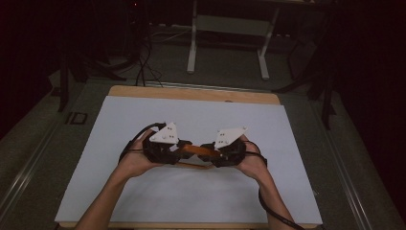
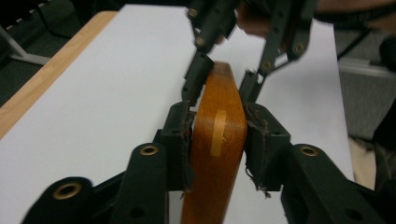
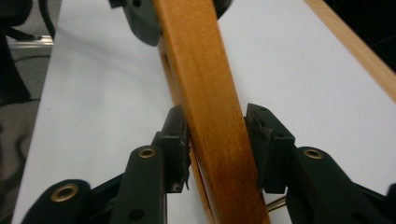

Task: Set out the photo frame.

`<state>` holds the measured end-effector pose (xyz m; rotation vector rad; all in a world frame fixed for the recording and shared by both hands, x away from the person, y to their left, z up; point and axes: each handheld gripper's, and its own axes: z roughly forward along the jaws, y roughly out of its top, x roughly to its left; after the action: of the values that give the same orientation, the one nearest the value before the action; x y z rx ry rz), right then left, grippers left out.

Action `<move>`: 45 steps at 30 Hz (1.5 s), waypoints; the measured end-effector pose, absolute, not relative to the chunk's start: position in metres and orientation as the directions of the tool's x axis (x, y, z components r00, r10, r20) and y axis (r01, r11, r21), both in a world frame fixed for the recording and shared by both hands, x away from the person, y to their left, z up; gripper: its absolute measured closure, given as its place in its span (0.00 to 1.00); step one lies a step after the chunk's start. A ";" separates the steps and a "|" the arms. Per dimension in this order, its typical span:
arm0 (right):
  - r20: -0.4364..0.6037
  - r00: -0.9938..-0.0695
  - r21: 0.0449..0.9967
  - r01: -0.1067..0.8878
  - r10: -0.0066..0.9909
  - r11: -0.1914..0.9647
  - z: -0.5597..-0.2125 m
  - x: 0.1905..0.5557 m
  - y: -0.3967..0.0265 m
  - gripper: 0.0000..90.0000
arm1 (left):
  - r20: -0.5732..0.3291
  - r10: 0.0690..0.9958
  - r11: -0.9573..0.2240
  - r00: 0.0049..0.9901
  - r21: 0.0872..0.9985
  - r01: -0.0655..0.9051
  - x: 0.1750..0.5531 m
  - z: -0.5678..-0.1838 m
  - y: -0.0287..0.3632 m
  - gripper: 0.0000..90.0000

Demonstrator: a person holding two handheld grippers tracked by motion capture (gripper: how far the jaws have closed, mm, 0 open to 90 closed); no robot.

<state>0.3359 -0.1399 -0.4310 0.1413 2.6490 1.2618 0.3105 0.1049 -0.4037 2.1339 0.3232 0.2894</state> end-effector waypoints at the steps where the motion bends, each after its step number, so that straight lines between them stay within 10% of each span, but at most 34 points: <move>1: -0.148 -0.974 0.774 -0.005 0.173 0.633 -0.431 0.335 -0.140 0.71 | 0.074 0.364 -0.523 0.928 0.841 0.137 0.312 -0.405 0.105 0.60; 22: -0.111 -0.968 0.806 0.045 0.225 0.591 -0.436 0.336 -0.176 0.77 | -0.125 0.469 -0.298 0.874 0.909 0.290 0.334 -0.455 0.140 0.42; 45: -0.072 -0.960 0.814 0.100 0.271 0.572 -0.446 0.338 -0.211 0.75 | -0.054 0.431 -0.418 0.901 0.872 0.253 0.340 -0.480 0.085 0.65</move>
<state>0.3376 -0.2111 -0.4462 0.3120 2.6138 1.3356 0.3401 0.0853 -0.4802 2.0258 0.4940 0.2162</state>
